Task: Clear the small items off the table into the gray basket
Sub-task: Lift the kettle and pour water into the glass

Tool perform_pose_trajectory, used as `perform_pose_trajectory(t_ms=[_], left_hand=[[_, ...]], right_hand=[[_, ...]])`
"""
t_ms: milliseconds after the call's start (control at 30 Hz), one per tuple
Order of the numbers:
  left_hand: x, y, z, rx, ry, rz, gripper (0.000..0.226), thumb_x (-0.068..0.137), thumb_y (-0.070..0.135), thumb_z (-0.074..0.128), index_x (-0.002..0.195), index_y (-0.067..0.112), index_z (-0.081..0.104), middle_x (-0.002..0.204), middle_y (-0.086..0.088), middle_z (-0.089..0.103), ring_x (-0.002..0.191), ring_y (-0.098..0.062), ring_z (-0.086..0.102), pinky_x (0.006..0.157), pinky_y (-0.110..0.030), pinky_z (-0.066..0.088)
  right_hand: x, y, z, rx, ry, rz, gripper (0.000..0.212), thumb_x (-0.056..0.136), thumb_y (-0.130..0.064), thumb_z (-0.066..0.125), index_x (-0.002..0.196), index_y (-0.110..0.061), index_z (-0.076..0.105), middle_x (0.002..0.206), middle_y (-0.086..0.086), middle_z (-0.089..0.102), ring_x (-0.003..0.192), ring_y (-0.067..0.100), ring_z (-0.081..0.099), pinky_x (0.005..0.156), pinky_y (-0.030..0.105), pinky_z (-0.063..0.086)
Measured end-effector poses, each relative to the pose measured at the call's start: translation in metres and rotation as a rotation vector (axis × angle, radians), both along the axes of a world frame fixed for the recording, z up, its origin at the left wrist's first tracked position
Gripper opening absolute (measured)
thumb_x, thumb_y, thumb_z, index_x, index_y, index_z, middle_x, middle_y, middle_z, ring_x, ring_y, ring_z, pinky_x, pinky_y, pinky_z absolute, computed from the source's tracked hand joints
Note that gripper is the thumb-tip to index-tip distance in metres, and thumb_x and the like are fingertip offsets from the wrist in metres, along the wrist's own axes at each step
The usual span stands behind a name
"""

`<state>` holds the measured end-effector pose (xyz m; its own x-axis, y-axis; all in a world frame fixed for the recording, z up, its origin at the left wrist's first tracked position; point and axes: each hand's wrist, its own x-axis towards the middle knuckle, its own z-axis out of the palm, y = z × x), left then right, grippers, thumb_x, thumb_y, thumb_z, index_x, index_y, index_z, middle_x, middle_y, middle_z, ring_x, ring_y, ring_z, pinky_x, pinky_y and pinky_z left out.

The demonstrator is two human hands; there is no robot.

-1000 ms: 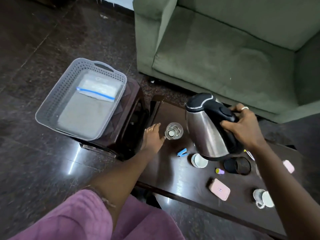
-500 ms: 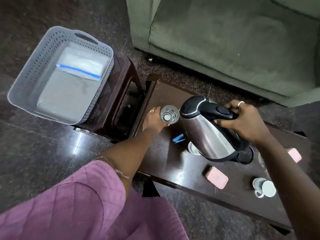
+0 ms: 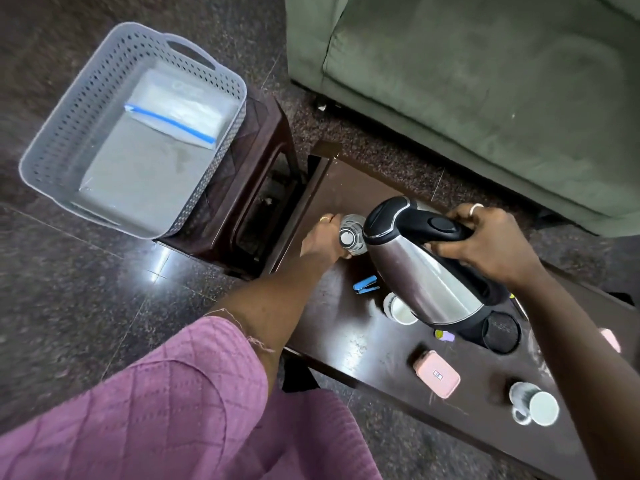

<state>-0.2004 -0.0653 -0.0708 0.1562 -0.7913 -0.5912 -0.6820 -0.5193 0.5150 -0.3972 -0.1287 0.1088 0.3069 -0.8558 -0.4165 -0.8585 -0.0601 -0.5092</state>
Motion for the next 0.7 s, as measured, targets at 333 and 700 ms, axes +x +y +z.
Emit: perform_pose_trajectory(t_ms=[333, 700], left_hand=[[0.003, -0.005, 0.007, -0.001, 0.054, 0.043, 0.083, 0.058, 0.013, 0.085, 0.131, 0.017, 0.046, 0.132, -0.007, 0.05, 0.118, -0.028, 0.055, 0.098, -0.037, 0.046], [0.002, -0.005, 0.01, -0.046, 0.036, 0.033, 0.07, 0.061, 0.009, 0.083, 0.123, 0.012, 0.051, 0.125, -0.009, 0.054, 0.113, -0.031, 0.058, 0.094, -0.037, 0.048]], right_hand=[[0.012, -0.013, -0.004, 0.12, 0.085, 0.068, 0.023, 0.063, -0.027, 0.082, 0.083, -0.022, 0.072, 0.048, -0.008, 0.06, 0.039, -0.005, 0.052, 0.04, 0.008, 0.039], [0.014, -0.013, -0.002, 0.17, 0.1, 0.093, 0.018, 0.065, -0.021, 0.082, 0.069, -0.027, 0.065, 0.039, -0.025, 0.055, 0.034, -0.007, 0.048, 0.036, 0.004, 0.033]])
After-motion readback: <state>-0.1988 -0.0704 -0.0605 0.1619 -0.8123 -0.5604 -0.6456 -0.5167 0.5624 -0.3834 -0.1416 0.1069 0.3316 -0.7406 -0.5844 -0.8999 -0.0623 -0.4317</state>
